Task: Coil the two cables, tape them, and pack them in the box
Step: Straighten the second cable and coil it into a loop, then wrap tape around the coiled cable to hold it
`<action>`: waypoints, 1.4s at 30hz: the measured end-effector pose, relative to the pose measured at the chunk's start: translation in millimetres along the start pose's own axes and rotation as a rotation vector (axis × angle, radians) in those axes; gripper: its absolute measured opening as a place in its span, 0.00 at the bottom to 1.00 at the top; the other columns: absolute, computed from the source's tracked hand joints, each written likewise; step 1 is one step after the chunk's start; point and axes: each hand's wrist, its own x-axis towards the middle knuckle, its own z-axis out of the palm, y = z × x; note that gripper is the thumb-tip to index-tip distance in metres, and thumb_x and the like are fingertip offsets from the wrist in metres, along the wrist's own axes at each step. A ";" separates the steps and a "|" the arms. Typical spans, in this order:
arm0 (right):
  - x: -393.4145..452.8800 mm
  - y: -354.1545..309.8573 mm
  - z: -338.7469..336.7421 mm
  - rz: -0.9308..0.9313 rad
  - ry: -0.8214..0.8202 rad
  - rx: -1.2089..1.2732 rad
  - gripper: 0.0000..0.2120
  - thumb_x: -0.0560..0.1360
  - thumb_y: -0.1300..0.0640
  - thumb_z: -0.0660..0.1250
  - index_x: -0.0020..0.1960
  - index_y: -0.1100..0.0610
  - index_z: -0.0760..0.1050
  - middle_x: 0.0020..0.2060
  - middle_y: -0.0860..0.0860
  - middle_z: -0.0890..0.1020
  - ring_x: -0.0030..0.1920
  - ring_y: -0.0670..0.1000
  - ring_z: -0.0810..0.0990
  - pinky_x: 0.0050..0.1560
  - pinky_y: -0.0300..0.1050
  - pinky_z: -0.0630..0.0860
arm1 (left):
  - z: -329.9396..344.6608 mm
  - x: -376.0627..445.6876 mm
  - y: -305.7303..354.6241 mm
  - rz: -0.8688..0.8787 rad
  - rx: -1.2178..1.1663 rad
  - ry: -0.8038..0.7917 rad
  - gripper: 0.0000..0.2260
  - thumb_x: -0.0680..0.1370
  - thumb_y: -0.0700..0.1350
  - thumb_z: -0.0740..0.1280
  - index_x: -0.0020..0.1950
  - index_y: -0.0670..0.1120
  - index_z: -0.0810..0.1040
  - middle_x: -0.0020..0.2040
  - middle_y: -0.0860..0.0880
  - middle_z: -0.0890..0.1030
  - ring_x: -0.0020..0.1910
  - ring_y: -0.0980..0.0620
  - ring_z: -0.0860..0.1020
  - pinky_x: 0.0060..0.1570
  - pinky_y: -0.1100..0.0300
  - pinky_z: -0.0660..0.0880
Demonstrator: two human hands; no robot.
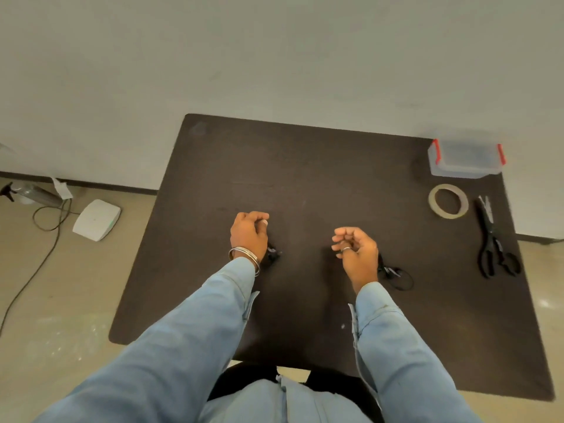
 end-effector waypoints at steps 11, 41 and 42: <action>72.2 34.5 -210.3 0.142 0.279 -0.244 0.12 0.73 0.71 0.62 0.50 0.60 0.80 0.45 0.58 0.83 0.47 0.55 0.81 0.51 0.43 0.75 | 145.8 -50.5 118.5 0.035 -0.080 -0.228 0.08 0.76 0.39 0.65 0.49 0.47 0.82 0.48 0.48 0.83 0.46 0.49 0.80 0.55 0.56 0.76; 109.9 -5.1 -231.8 -0.235 -0.287 -0.591 0.09 0.78 0.56 0.64 0.55 0.55 0.80 0.44 0.50 0.74 0.57 0.54 0.69 0.61 0.52 0.62 | 236.6 -75.0 212.7 0.160 -0.083 -0.148 0.10 0.73 0.39 0.71 0.53 0.44 0.83 0.48 0.45 0.83 0.42 0.47 0.81 0.51 0.51 0.79; 104.8 -8.9 -228.4 -0.244 -0.310 -0.578 0.08 0.78 0.57 0.65 0.54 0.56 0.80 0.43 0.48 0.73 0.56 0.55 0.70 0.62 0.55 0.64 | 230.6 -76.9 209.9 0.164 -0.089 -0.127 0.09 0.73 0.40 0.71 0.52 0.43 0.83 0.47 0.45 0.83 0.41 0.47 0.81 0.50 0.50 0.79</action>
